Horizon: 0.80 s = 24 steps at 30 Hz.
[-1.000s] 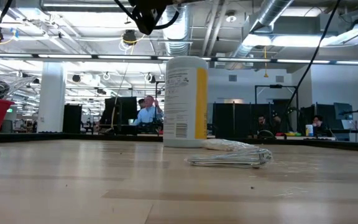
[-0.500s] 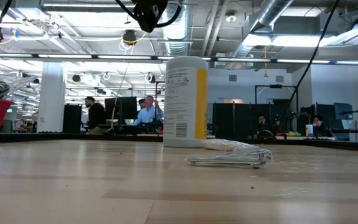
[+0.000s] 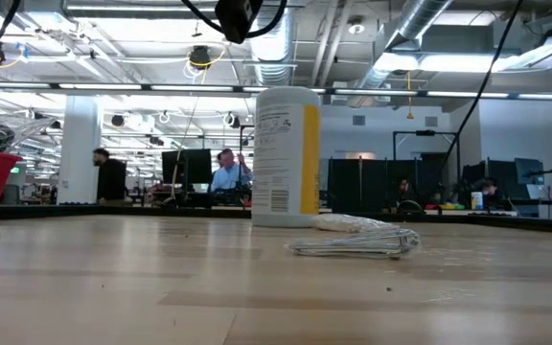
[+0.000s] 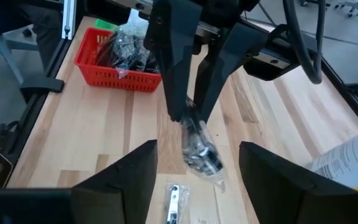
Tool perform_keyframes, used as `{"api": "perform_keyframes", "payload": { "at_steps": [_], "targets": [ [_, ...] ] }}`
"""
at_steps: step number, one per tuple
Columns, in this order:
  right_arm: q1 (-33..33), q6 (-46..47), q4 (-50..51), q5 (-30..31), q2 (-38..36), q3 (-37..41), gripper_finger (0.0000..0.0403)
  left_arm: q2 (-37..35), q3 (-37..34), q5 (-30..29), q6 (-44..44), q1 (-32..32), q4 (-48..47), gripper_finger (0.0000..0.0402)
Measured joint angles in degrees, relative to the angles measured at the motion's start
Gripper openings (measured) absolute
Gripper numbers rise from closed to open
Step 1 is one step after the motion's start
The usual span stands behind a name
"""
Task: Pick & Place Travel size toiletries
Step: Put the nail cutter into the right green bin
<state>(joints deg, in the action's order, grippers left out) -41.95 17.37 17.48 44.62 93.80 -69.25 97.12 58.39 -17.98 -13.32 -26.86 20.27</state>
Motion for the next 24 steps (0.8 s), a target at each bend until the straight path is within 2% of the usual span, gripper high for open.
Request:
{"api": "perform_keyframes", "payload": {
  "at_steps": [9, 18, 24],
  "targets": [
    [0.1, 0.0, -0.2, 0.3, 0.0, 0.0, 0.0157, 0.0, 0.0, 0.0, 0.0, 0.3, 0.3, 0.0044],
    [0.0, -2.0, -1.0, 0.0, 0.1, 0.0, 0.0045, 0.0, 0.0, 0.4, 0.6, 0.3, 0.6, 0.0045],
    [0.0, -2.4, -1.5, -0.2, 0.1, 0.0, 0.0045, 0.0, 0.0, 0.4, 0.9, 0.2, 0.6, 0.004]
  ]
}}
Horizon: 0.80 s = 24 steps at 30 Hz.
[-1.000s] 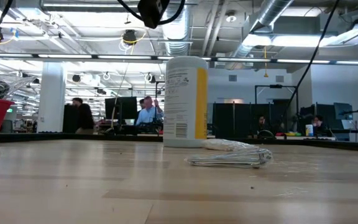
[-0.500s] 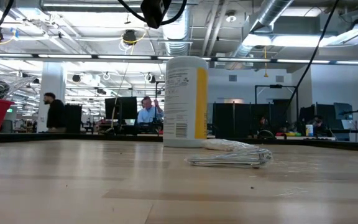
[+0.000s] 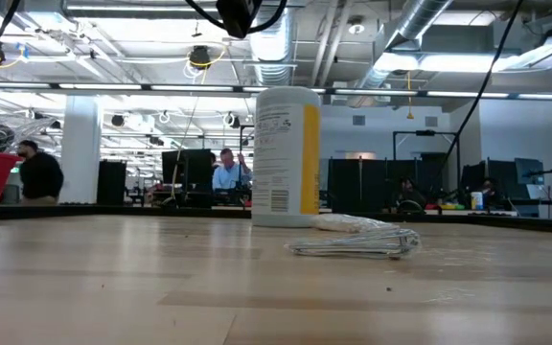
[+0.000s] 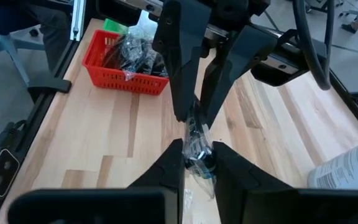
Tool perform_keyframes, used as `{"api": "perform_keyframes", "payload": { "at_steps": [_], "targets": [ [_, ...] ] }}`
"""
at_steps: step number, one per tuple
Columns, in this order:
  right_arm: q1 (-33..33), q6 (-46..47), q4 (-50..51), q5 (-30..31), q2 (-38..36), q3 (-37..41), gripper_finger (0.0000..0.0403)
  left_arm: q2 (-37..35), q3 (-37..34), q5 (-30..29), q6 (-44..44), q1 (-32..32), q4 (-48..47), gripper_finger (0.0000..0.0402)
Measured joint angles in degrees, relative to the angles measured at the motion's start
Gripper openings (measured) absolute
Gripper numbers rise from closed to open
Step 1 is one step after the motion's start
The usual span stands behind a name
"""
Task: Pick & Place Travel size toiletries
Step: Put the nail cutter into the right green bin
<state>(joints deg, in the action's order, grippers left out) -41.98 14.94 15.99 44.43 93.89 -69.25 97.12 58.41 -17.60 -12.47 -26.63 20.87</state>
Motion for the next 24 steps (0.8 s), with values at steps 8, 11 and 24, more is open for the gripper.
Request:
{"api": "perform_keyframes", "payload": {
  "at_steps": [8, 11, 24],
  "targets": [
    [0.0, 0.0, 0.0, 0.6, 0.0, 0.0, 0.0045, 0.0, 0.0, -0.6, 1.4, 0.0, -0.3, 0.0077],
    [-0.2, 0.0, 0.0, 0.7, 0.0, 0.0, 0.0045, 0.0, 0.0, -0.6, 1.5, 0.0, -0.5, 0.0086],
    [-2.7, 5.6, 5.0, 0.1, -0.2, 0.0, 0.0045, 0.0, 0.0, -0.4, 3.5, -0.1, -0.3, 0.0104]
  ]
}}
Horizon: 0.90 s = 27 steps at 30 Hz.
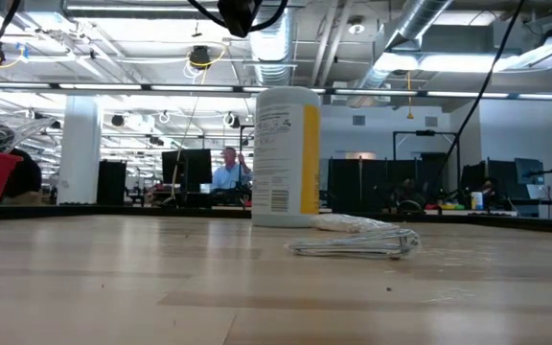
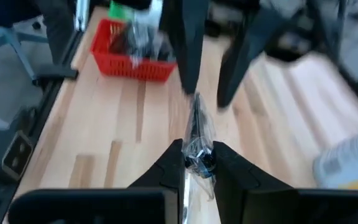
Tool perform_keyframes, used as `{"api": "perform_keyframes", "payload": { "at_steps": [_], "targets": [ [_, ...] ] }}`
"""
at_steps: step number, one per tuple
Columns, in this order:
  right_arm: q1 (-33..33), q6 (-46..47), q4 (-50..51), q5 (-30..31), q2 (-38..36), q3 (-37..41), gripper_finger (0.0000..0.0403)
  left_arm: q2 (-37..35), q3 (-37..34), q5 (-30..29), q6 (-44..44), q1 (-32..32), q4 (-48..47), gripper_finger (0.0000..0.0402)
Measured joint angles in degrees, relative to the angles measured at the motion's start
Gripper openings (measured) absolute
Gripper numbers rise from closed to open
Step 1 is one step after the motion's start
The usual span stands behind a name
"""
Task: Pick & Place Travel size toiletries
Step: Put the nail cutter into the right green bin
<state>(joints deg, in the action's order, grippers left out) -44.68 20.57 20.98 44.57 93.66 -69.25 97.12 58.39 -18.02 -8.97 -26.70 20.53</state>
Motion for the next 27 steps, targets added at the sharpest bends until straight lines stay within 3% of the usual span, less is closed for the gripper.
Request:
{"api": "perform_keyframes", "payload": {
  "at_steps": [10, 27],
  "targets": [
    [-3.9, 18.7, 13.7, -4.8, -0.1, 0.0, 0.0045, 0.0, 0.0, 0.0, 0.0, 0.0, 0.1, 0.0111],
    [-17.9, 57.1, 33.7, -10.4, 0.0, 0.0, 0.0045, 0.0, 0.0, 0.0, -0.1, 0.0, 0.1, 0.0112]
  ]
}}
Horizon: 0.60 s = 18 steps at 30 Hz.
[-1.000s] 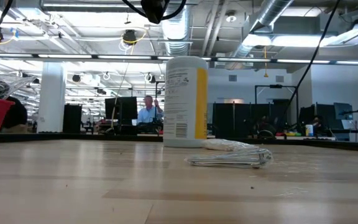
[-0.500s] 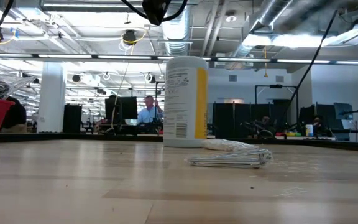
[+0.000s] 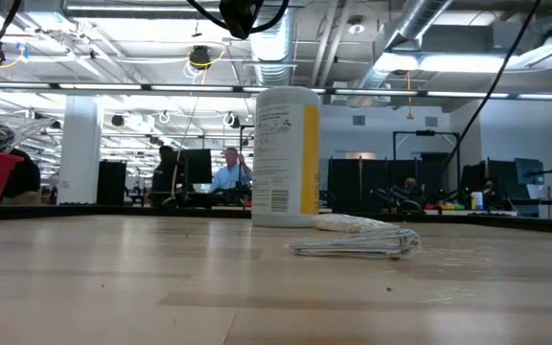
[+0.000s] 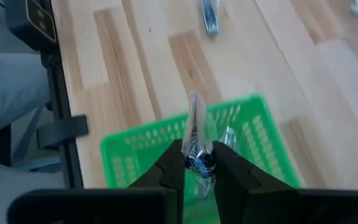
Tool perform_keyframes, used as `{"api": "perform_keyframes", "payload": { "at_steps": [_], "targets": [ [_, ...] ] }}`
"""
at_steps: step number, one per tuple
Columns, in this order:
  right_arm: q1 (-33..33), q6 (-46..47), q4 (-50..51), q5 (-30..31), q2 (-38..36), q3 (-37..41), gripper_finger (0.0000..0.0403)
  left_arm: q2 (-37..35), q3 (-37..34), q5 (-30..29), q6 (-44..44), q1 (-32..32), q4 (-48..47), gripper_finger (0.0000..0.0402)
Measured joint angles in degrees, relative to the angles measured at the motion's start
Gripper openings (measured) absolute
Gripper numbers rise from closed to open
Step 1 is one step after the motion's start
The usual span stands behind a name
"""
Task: Pick & Place Travel size toiletries
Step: Put the nail cutter into the right green bin
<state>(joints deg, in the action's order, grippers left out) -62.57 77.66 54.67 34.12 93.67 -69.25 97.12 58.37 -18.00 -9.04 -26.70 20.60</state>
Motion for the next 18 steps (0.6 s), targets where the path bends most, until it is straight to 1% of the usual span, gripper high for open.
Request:
{"api": "perform_keyframes", "payload": {
  "at_steps": [3, 6, 18],
  "targets": [
    [-1.3, 4.4, 1.4, -1.4, 0.0, 0.0, 0.0045, 0.0, 0.0, 0.0, 0.0, 0.0, 0.0, 0.0112],
    [-2.1, 6.7, 2.2, -2.4, 0.0, 0.0, 0.0045, 0.0, 0.0, 0.0, 0.0, 0.0, 0.0, 0.0112],
    [-1.8, 7.0, 2.3, -2.8, 0.1, 0.0, 0.0045, 0.0, 0.0, 0.0, 0.0, 0.0, 0.0, 0.0112]
  ]
}}
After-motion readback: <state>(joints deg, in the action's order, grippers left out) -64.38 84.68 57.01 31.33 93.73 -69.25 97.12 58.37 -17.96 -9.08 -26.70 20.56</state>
